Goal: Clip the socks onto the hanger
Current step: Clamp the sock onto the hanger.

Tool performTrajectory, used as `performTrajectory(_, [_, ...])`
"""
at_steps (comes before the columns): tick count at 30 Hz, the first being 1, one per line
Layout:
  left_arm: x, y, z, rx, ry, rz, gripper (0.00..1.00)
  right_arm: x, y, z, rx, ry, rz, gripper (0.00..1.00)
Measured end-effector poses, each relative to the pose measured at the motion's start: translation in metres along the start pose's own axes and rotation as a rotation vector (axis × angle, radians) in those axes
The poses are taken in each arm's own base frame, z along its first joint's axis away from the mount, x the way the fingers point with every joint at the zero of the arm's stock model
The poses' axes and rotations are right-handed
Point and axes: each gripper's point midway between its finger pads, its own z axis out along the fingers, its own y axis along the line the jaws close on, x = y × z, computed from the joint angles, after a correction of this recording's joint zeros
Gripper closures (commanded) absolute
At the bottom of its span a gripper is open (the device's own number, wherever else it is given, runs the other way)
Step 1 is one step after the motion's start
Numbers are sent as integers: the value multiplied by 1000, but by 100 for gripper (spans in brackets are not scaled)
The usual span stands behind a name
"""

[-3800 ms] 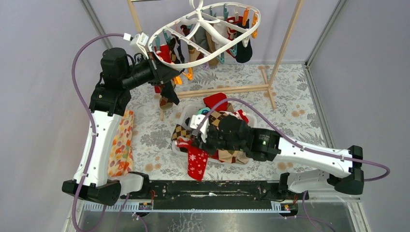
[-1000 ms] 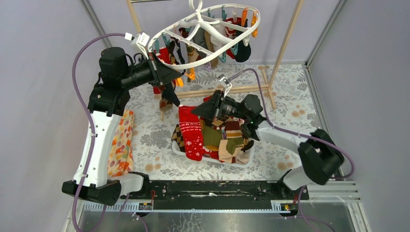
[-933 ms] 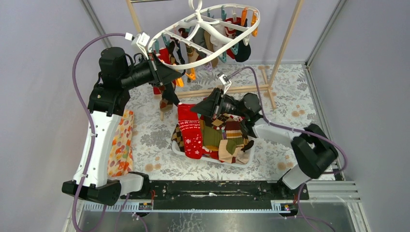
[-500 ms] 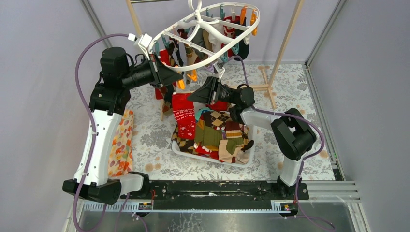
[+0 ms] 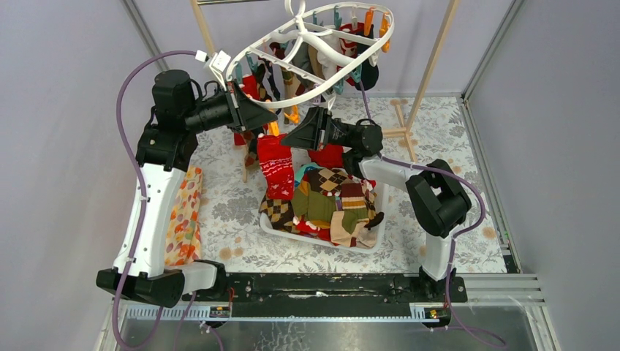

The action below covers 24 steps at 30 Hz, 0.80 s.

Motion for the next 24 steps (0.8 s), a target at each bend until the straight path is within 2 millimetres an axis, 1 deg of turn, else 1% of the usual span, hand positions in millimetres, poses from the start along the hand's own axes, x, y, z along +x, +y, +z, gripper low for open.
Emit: performTrajectory(24, [0, -2, -2, 19, 7, -2, 100, -9, 5, 1, -11, -14, -13, 100])
